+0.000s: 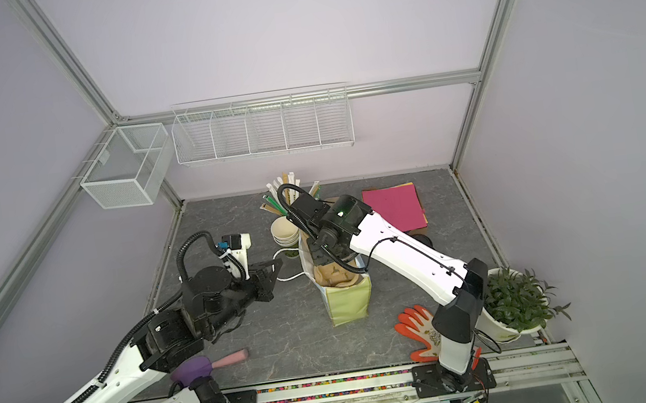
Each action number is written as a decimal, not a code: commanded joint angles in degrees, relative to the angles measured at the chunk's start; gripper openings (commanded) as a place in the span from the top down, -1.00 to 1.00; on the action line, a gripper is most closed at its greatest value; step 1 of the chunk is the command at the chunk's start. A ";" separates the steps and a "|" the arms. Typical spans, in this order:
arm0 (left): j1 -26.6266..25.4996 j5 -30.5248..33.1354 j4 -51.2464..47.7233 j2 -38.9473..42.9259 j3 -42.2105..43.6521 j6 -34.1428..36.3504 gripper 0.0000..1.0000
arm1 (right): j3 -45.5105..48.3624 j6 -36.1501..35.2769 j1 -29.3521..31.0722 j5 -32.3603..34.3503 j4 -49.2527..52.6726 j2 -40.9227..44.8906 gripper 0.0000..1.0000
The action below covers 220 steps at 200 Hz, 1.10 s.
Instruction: Pack the takeout coffee
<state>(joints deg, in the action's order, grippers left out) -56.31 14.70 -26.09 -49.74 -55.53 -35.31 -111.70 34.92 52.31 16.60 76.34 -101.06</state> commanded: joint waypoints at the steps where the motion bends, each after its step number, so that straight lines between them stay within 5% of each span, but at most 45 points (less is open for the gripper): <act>1: -0.31 3.08 -1.56 1.88 -1.49 0.87 1.00 | 2.36 1.41 -0.22 -2.65 3.47 0.92 0.45; 88: -0.29 3.69 -1.34 0.31 -2.08 0.68 1.00 | -8.54 -3.50 -0.88 -5.74 13.06 -2.26 0.41; 220: -0.29 2.47 -0.24 -1.53 -3.10 0.86 1.00 | -8.12 -3.67 -2.57 -10.01 16.14 -6.91 0.41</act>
<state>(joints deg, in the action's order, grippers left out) -56.34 17.06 -26.92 -51.44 -56.66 -35.29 -120.81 30.87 50.13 9.13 88.62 -106.74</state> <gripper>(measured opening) 0.050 0.297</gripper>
